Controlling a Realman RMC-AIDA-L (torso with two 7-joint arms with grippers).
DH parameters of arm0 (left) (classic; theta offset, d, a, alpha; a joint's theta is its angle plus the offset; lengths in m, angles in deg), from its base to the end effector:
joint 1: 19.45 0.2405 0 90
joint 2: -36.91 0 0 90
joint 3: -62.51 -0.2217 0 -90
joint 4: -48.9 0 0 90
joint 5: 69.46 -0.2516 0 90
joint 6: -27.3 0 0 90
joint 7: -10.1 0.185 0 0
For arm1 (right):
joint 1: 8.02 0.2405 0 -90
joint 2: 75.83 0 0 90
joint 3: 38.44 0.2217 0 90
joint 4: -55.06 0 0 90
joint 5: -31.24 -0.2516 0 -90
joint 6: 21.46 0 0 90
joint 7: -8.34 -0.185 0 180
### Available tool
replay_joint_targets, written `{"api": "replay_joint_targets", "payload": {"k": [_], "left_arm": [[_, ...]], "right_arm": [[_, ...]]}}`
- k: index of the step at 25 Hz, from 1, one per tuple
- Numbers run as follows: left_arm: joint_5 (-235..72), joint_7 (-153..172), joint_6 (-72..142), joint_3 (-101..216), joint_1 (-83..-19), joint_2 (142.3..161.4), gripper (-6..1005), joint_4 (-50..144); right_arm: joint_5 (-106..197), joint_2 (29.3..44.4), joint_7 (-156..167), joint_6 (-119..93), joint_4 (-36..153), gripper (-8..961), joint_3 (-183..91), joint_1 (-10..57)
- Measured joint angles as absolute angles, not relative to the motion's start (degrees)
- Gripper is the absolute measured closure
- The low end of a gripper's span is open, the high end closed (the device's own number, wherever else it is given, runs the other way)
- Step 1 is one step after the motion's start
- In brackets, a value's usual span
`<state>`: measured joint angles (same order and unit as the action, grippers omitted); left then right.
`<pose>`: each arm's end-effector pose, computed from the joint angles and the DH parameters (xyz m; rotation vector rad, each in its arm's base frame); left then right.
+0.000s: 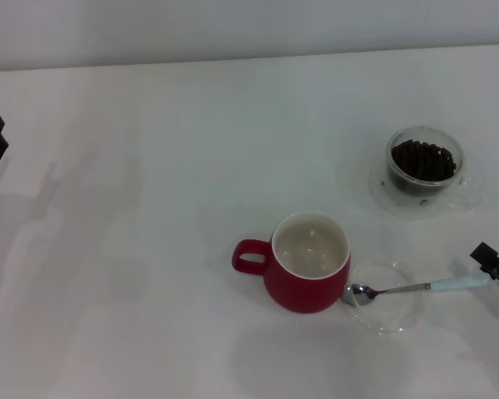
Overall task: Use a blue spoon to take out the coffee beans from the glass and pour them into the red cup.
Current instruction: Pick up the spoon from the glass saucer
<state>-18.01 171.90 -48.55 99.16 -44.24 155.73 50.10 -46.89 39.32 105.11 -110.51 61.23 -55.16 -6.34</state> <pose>-0.3290 0.3535 -0.0179 -1.7060 -0.5049 -0.7808 0.4020 0.1822 -0.0193 -1.5896 1.6424 1.2034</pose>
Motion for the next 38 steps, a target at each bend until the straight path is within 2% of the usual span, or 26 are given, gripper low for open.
{"api": "replay_joint_targets", "payload": {"k": [28,36,38], "left_arm": [[-18.0,171.9,-47.1,99.2,-44.9,155.93,269,50.4],[-18.0,171.9,-46.4,99.2,-44.8,155.86,270,50.3],[-18.0,171.9,-46.3,99.2,-44.8,155.82,270,50.3]], "right_arm": [[-46.9,39.29,104.8,-110.0,60.4,173,-58.4,-6.0],[-46.9,39.24,104.8,-110.0,59.8,280,-59.1,-5.9],[-46.9,39.19,104.8,-110.0,59.7,282,-59.1,-5.8]]}}
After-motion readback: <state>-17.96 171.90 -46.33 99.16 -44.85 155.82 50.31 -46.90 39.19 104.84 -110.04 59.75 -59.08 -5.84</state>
